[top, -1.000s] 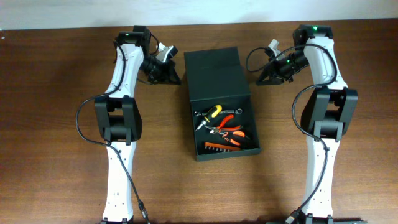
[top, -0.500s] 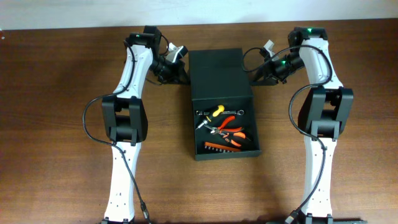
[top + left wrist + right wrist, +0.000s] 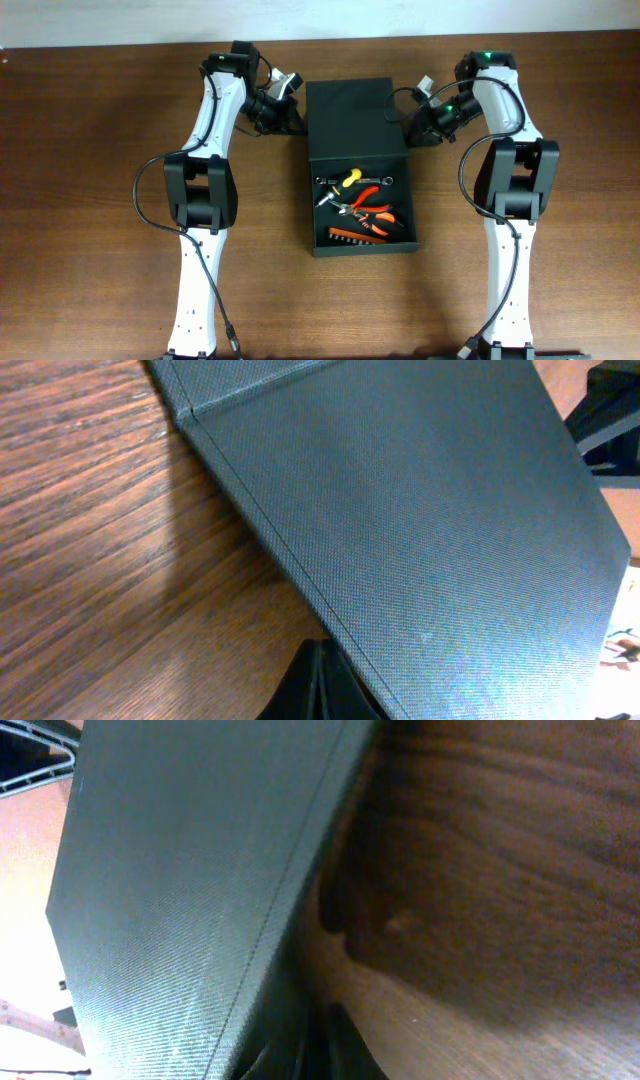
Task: Pack container
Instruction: 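Push the lid forward over the box with both grippers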
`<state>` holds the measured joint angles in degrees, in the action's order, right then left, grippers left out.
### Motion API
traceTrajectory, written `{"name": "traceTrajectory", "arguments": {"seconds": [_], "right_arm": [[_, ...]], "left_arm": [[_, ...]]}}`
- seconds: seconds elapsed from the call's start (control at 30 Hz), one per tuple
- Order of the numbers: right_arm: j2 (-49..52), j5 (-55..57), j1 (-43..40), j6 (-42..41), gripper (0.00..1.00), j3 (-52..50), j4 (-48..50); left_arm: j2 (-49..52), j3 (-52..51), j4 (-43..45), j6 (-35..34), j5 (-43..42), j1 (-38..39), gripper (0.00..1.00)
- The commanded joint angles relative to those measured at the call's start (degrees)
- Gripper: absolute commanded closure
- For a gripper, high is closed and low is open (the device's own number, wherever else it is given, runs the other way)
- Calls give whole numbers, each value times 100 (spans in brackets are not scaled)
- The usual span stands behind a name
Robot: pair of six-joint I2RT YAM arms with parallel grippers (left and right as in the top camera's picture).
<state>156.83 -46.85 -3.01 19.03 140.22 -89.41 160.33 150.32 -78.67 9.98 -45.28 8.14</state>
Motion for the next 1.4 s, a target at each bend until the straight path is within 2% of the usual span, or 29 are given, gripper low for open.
{"name": "traceTrajectory", "arguments": {"seconds": [0.0, 0.33, 0.47, 0.83, 1.13, 1.37], "right_arm": [[44, -498, 37, 321, 94, -57, -68], [39, -1067, 37, 942, 93, -37, -492], [26, -1366, 31, 1440, 93, 184, -796], [-319, -1405, 37, 1196, 93, 1003, -796], [-680, -1405, 37, 1003, 93, 1150, -793], [-1272, -1399, 37, 896, 92, 1150, -793]], "left_arm": [[81, 63, 55, -31, -461, 39, 98], [79, 199, 125, -31, -800, 39, 98], [79, 400, -2, -28, -857, 39, 98], [68, 1751, -562, -31, -855, 39, 98], [68, 2907, -1257, -28, -855, 39, 98], [-275, 2957, -1464, -4, -833, 125, 98]]}}
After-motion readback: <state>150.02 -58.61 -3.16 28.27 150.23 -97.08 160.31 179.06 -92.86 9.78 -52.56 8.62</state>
